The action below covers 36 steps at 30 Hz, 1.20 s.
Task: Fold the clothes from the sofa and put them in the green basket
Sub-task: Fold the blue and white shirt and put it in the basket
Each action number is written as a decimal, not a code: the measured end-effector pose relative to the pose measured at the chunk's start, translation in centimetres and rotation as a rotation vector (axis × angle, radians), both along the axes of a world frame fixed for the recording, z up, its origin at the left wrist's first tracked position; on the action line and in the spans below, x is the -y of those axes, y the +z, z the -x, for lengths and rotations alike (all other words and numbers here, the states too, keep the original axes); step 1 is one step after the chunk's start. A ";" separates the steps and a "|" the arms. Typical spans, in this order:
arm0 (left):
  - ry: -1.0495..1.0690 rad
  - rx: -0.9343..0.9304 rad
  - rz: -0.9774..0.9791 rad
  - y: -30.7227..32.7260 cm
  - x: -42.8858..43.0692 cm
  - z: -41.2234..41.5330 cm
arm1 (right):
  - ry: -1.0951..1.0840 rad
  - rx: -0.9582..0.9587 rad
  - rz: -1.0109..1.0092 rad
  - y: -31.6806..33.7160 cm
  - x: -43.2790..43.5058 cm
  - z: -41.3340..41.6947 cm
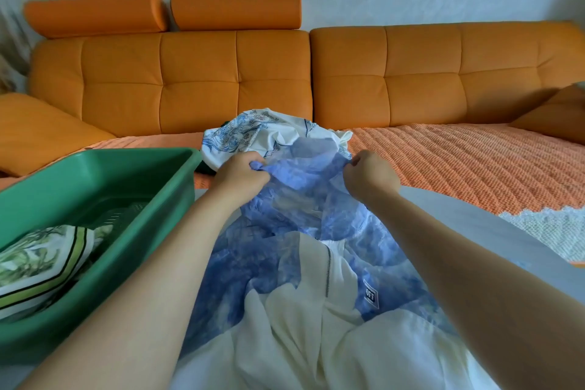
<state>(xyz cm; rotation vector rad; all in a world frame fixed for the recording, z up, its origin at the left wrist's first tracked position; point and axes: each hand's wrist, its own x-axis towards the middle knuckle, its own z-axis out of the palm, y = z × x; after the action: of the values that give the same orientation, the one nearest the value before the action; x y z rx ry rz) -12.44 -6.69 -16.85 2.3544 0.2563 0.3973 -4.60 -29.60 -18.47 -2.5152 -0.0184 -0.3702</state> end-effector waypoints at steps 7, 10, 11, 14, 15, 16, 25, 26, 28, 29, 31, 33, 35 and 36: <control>0.266 -0.110 -0.005 2.3 1.0 -0.1 | 0.082 -0.206 -0.876 1.4 0.1 0.3; 0.020 0.017 0.605 2.8 2.3 0.0 | 0.235 -0.076 -0.894 1.6 -0.1 0.5; -0.045 0.034 0.579 2.6 2.3 -0.1 | 0.303 -0.060 -0.807 1.4 -0.1 0.7; -0.103 0.011 0.320 1.1 2.5 0.3 | 0.401 -0.097 -0.445 0.4 0.1 1.1; -0.080 0.043 0.193 0.6 2.4 0.4 | 0.393 -0.063 -0.294 0.2 0.1 1.5; -0.055 0.087 0.080 0.2 2.2 0.6 | 0.376 -0.014 -0.158 0.0 0.1 2.0; -0.187 -0.734 -0.530 0.5 3.4 6.3 | 0.551 -0.213 0.404 -1.2 -1.1 7.0; -0.204 -0.800 -0.555 0.4 3.7 6.9 | 0.542 -0.240 0.434 -1.2 -1.1 7.7; -0.227 -0.882 -0.535 0.0 4.1 7.9 | 0.524 -0.348 0.493 -1.5 -1.2 8.8; -0.228 -0.912 -0.489 -0.3 4.3 8.2 | 0.511 -0.430 0.520 -1.6 -1.2 9.3; -0.258 -0.972 -0.485 -1.1 4.2 8.7 | 0.488 -0.581 0.606 -1.8 -1.1 10.2; -0.318 -1.044 -0.605 -2.2 3.9 8.8 | 0.502 -0.664 0.726 -2.2 -1.1 10.9; -0.353 -1.062 -0.698 -3.2 3.1 8.8 | 0.541 -0.668 0.795 -3.0 -1.0 11.3; -0.356 -1.045 -0.724 -3.6 2.7 8.6 | 0.555 -0.654 0.780 -3.4 -0.8 11.3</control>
<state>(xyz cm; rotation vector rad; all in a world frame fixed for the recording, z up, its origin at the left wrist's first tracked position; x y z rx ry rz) -21.03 -9.35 -20.48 3.0237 0.1648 -1.1255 -15.85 -28.82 -21.83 -3.0798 -0.6994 0.8373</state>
